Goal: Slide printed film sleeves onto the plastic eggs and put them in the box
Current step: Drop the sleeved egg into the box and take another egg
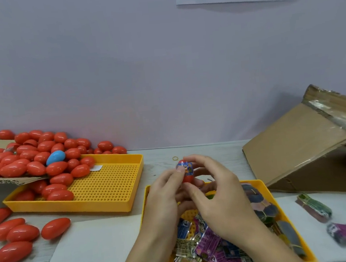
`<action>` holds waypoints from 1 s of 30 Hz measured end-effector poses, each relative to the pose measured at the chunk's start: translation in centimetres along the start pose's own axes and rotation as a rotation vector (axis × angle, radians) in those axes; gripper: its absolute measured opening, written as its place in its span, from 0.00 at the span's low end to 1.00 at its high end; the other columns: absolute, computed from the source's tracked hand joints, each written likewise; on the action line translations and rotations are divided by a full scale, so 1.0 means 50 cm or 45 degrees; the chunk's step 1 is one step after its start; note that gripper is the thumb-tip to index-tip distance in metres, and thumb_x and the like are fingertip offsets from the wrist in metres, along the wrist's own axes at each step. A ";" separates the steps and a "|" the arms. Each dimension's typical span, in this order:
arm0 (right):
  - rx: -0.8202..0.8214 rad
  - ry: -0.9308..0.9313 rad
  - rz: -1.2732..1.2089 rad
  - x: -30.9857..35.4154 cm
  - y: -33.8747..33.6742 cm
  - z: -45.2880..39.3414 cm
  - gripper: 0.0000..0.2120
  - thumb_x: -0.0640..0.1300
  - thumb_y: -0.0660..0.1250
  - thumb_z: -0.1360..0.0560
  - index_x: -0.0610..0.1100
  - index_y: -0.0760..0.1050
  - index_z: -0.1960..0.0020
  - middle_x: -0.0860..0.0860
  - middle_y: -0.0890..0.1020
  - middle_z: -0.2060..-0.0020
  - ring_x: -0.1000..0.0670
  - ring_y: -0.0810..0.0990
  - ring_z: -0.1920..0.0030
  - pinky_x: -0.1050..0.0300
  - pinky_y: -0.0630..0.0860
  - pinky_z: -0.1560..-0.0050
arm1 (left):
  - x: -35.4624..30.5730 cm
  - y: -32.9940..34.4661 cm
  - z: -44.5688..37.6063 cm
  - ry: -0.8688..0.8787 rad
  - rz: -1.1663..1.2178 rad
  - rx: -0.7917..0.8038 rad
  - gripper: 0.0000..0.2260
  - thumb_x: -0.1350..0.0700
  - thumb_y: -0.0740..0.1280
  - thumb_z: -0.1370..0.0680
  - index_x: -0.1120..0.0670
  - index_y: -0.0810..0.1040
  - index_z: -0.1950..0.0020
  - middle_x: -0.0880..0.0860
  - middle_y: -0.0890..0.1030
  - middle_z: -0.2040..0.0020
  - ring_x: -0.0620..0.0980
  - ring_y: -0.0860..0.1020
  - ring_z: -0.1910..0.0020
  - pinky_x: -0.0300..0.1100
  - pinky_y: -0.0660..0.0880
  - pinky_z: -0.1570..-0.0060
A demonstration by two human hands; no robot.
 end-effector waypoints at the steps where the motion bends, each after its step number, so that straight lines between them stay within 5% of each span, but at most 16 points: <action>1: -0.011 0.009 0.037 0.001 -0.001 0.002 0.23 0.45 0.72 0.26 0.62 0.69 0.36 0.63 0.77 0.47 0.60 0.77 0.43 0.68 0.77 0.57 | -0.002 -0.001 0.000 0.006 0.008 -0.023 0.18 0.49 0.69 0.30 0.61 0.81 0.49 0.61 0.83 0.60 0.57 0.84 0.63 0.45 0.80 0.65; 6: -0.060 -0.104 0.452 0.032 0.003 0.006 0.20 0.59 0.64 0.31 0.64 0.63 0.41 0.66 0.71 0.50 0.62 0.74 0.47 0.71 0.74 0.54 | -0.008 -0.008 0.001 0.076 -0.177 -0.125 0.19 0.50 0.74 0.31 0.60 0.75 0.48 0.59 0.86 0.60 0.59 0.84 0.62 0.54 0.79 0.56; 11: -0.064 -0.111 0.569 0.026 0.019 0.006 0.19 0.50 0.71 0.29 0.61 0.67 0.44 0.65 0.73 0.52 0.65 0.73 0.47 0.78 0.69 0.53 | -0.001 -0.014 -0.001 0.042 -0.296 -0.166 0.18 0.53 0.76 0.29 0.60 0.72 0.49 0.58 0.86 0.61 0.57 0.85 0.62 0.53 0.78 0.58; 15: -0.129 -0.025 0.605 0.023 0.023 0.004 0.13 0.49 0.72 0.27 0.59 0.70 0.47 0.63 0.77 0.55 0.62 0.76 0.52 0.73 0.72 0.56 | -0.003 -0.014 0.000 0.003 -0.325 -0.170 0.17 0.54 0.76 0.28 0.60 0.72 0.49 0.58 0.85 0.62 0.53 0.84 0.63 0.44 0.77 0.65; 19: -0.300 0.418 0.143 -0.022 -0.003 -0.002 0.02 0.51 0.70 0.24 0.55 0.79 0.55 0.60 0.84 0.63 0.59 0.83 0.63 0.66 0.77 0.65 | -0.013 -0.014 0.005 0.012 -0.325 -0.209 0.11 0.51 0.69 0.22 0.58 0.75 0.50 0.52 0.85 0.62 0.51 0.83 0.65 0.43 0.76 0.68; 23: -0.409 0.930 -0.741 -0.087 -0.040 -0.013 0.10 0.43 0.65 0.20 0.37 0.81 0.52 0.46 0.85 0.65 0.50 0.83 0.65 0.58 0.80 0.63 | -0.025 -0.024 0.001 0.046 -0.337 -0.295 0.07 0.52 0.64 0.19 0.55 0.76 0.50 0.54 0.84 0.56 0.55 0.82 0.63 0.46 0.78 0.67; 26: -0.559 0.845 -1.283 -0.075 -0.123 -0.061 0.10 0.40 0.61 0.19 0.35 0.78 0.49 0.43 0.82 0.61 0.50 0.82 0.64 0.62 0.80 0.67 | -0.023 -0.024 0.000 0.027 -0.327 -0.278 0.07 0.52 0.62 0.18 0.55 0.76 0.49 0.56 0.83 0.55 0.54 0.82 0.64 0.46 0.78 0.68; 30: -1.084 0.531 -1.340 -0.023 -0.328 -0.139 0.09 0.43 0.56 0.16 0.39 0.72 0.44 0.43 0.80 0.54 0.50 0.84 0.67 0.65 0.79 0.69 | -0.019 -0.025 -0.004 0.008 -0.300 -0.266 0.07 0.54 0.62 0.18 0.56 0.76 0.49 0.55 0.84 0.59 0.52 0.81 0.69 0.46 0.76 0.70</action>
Point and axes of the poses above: each hand's wrist, its own z-axis away from the middle knuckle, its own y-axis out of the palm, x = y × z, the point moved 5 cm from there along -z, towards the middle knuckle
